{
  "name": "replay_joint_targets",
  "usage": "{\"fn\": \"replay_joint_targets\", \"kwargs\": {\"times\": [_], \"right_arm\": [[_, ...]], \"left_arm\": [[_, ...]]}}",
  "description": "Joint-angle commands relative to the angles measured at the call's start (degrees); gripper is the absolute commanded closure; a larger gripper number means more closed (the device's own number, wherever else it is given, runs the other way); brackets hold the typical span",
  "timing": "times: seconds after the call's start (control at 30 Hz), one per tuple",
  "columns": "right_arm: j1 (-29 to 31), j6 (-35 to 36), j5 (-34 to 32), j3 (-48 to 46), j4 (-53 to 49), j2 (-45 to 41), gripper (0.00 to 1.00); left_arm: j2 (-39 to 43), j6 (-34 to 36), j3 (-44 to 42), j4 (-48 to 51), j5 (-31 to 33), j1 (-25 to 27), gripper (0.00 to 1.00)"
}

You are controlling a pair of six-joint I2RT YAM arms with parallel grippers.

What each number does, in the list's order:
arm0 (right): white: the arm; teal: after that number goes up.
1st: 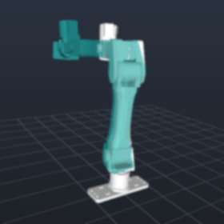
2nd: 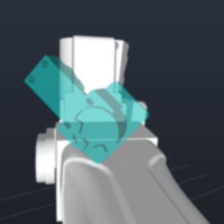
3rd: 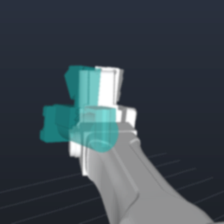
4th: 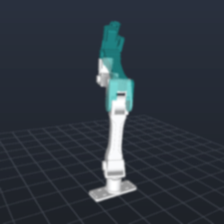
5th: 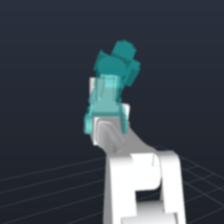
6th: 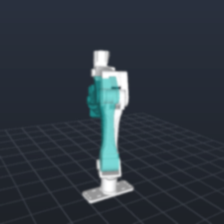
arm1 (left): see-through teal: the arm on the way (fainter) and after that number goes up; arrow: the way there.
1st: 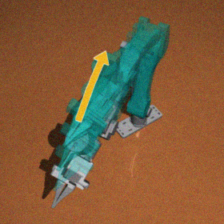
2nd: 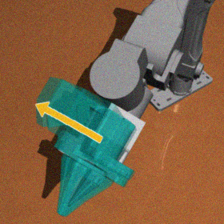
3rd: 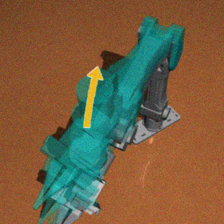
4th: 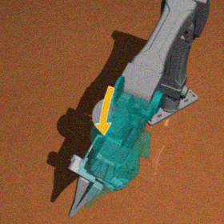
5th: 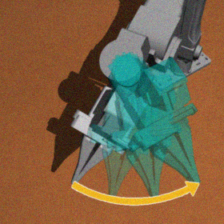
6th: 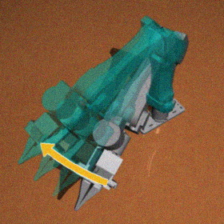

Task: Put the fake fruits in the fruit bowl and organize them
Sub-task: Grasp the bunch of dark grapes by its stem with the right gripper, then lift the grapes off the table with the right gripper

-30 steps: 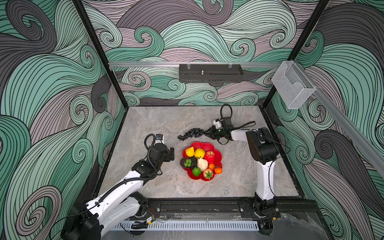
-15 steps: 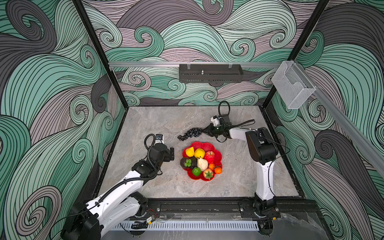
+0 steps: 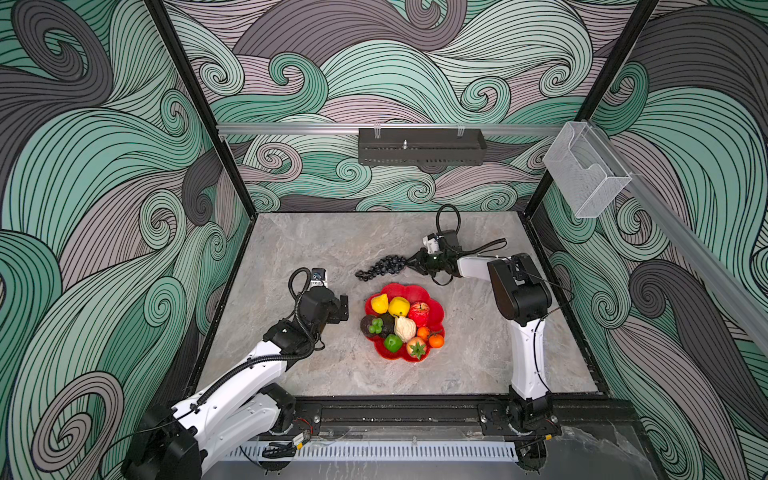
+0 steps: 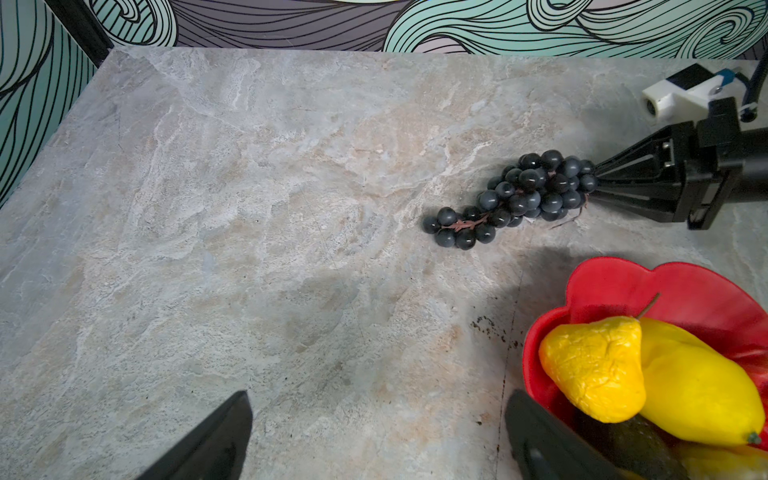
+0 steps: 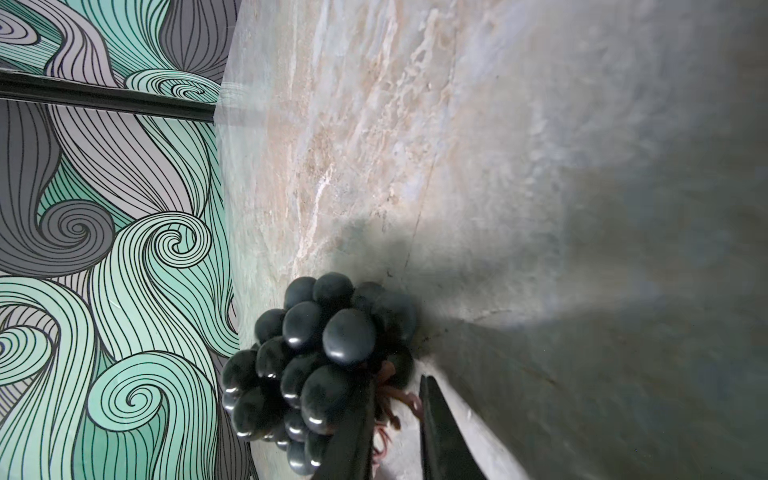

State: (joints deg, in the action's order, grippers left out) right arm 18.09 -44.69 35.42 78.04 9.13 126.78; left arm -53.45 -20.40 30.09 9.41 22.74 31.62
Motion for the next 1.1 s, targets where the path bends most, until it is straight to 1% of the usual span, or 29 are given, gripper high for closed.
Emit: {"fn": "replay_joint_targets", "kwargs": {"times": [0.0, 0.17, 0.27, 0.4, 0.57, 0.73, 0.87, 1.07], "right_arm": [[-0.17, -0.58, -1.08, -0.7, 2.19, -0.04, 0.78], [-0.15, 0.47, -1.99, -0.27, 1.66, 0.09, 0.79], [-0.17, 0.74, -2.59, 0.27, 1.23, 0.64, 0.77], [-0.07, 0.49, -2.68, 0.77, 2.01, 1.51, 0.77], [-0.07, 0.52, -2.15, 1.24, 2.39, 1.8, 0.82], [0.0, 0.81, -2.28, 0.88, 2.48, 1.14, 0.91], [0.18, 1.89, -3.09, 0.23, 1.78, -0.98, 0.99], [1.4, 5.49, -5.67, -0.25, -2.66, -6.5, 1.0]], "left_arm": [[0.02, -0.08, 1.2, 0.43, 0.99, -0.33, 0.03], [-0.6, 0.0, 1.54, 0.43, 0.33, -0.34, 0.03], [-0.73, 0.0, 1.56, 0.43, 0.28, -0.37, 0.03], [-0.77, 0.06, 1.55, 0.43, 0.24, -0.37, 0.03], [-0.95, 0.03, 1.64, 0.38, 0.24, -0.41, 0.03], [-1.04, 0.03, 1.64, 0.37, 0.14, -0.39, 0.03], [-1.35, 0.1, 1.73, 0.41, 0.2, -0.36, 0.03], [-1.18, 0.04, 1.99, 0.86, 0.33, -0.36, 0.03]]}}
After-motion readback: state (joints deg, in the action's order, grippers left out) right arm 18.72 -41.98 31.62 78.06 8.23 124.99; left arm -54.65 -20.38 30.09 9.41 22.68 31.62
